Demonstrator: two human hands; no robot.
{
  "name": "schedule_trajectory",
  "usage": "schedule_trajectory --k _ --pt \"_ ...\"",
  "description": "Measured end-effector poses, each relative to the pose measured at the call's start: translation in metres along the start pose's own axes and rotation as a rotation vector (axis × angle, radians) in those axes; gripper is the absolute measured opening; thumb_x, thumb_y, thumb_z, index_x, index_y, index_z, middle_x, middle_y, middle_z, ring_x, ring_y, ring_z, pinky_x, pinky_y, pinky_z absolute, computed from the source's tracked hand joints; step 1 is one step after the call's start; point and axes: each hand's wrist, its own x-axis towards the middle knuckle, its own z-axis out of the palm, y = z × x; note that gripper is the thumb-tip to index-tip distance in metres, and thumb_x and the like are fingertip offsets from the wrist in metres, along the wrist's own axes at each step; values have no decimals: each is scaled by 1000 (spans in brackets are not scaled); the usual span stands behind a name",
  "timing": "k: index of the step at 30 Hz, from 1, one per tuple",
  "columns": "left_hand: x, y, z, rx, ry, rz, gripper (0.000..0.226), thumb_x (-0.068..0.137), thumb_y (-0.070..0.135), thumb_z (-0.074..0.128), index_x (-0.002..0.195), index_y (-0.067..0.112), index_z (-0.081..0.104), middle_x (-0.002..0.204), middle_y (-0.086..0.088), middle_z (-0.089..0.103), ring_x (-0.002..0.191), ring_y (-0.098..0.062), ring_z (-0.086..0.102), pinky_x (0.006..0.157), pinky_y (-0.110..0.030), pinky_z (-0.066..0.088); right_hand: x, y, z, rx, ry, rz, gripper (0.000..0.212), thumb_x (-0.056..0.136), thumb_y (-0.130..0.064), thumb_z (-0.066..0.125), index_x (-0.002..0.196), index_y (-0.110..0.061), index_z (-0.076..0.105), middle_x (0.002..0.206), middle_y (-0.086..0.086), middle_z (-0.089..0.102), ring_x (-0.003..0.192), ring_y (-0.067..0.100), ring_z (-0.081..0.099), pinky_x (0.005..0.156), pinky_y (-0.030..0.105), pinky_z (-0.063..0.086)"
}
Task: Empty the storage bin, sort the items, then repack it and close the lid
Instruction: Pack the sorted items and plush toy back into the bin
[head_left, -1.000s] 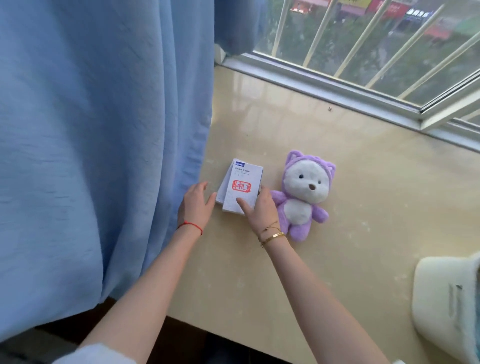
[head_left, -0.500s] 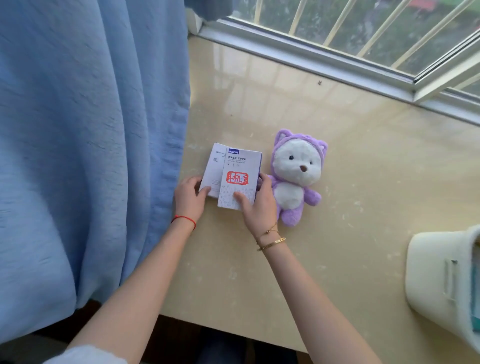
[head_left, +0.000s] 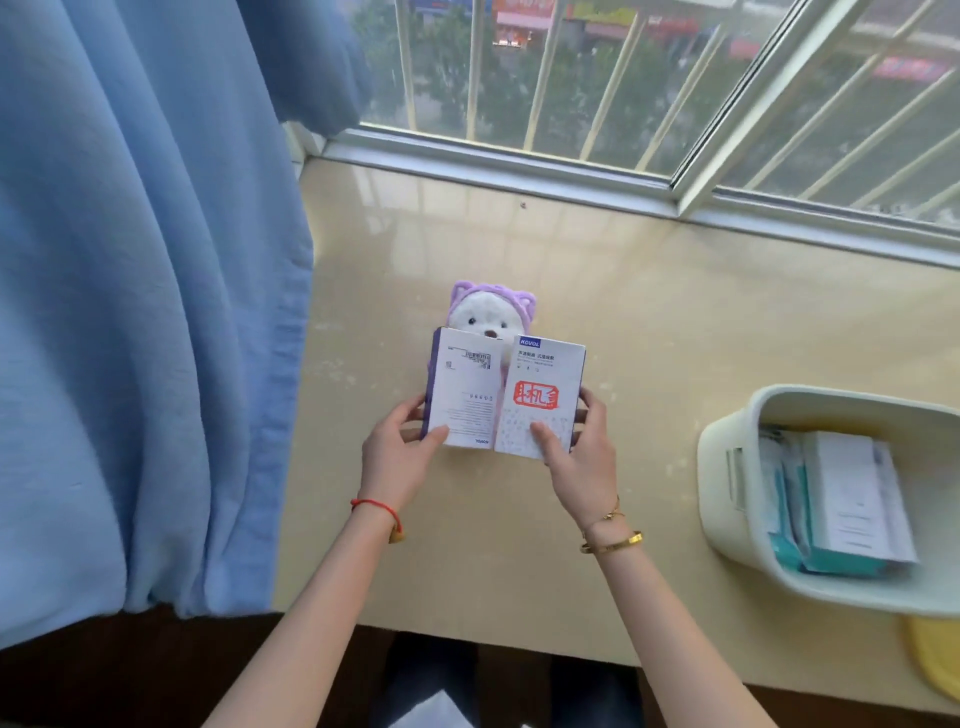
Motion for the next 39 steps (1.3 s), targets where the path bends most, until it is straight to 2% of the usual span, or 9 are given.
schedule_trajectory --k 5,11,14,18,22,26,30,36,39 --pt "-63 44 70 -99 -96 64 43 79 14 73 119 24 61 94 16 68 77 6 64 79 -16 50 -17 23 -105 -14 28 8 59 84 -25 68 133 -21 36 112 -4 62 97 9 61 73 18 53" --pt "-131 85 178 -239 -159 25 45 67 27 72 111 30 62 100 5 69 83 -15 70 84 -43 56 -30 64 -244 -69 51 32 59 86 -28 66 135 -20 35 118 -3 60 100 10 60 79 25 52" --pt "-157 94 239 -243 -181 3 48 67 28 70 114 28 62 104 5 69 87 -15 70 84 -43 57 -28 85 -307 -97 69 50 56 87 -24 65 134 -17 36 115 -3 58 101 12 58 73 14 44" --pt "-176 102 312 -189 -199 10 49 77 17 70 125 18 59 105 2 70 89 -12 69 84 -32 57 -10 119 -364 -161 92 82 56 87 -21 65 134 -13 37 121 3 59 104 16 57 82 25 43" --pt "-177 104 363 -59 -158 -17 47 84 12 66 129 14 56 104 3 68 88 -9 65 80 -16 50 15 153 -386 -234 92 100 57 85 -18 66 134 -11 37 130 8 55 116 24 54 93 31 41" --pt "-165 95 398 136 -71 -20 46 84 17 64 129 13 56 115 -1 67 100 -14 63 92 -25 49 37 179 -385 -284 40 120 57 84 -19 67 132 -10 38 130 8 54 117 25 53 90 30 41" --pt "-151 90 424 302 -4 46 38 85 15 58 123 12 59 111 -6 67 100 -25 62 89 -29 48 52 196 -374 -327 -8 113 57 84 -22 67 131 -9 38 127 9 53 115 25 53 92 34 44" --pt "-140 72 441 406 -55 -27 31 89 17 57 119 14 57 113 -8 67 98 -26 63 87 -36 54 56 209 -367 -515 -15 51 61 86 -34 65 133 -5 39 124 11 44 104 23 52 80 25 42" --pt "-135 69 439 463 -76 -14 32 89 15 58 121 11 57 115 -10 66 101 -28 63 89 -34 51 57 213 -367 -640 27 1 62 83 -42 65 127 -3 46 116 13 46 102 24 48 86 30 44"
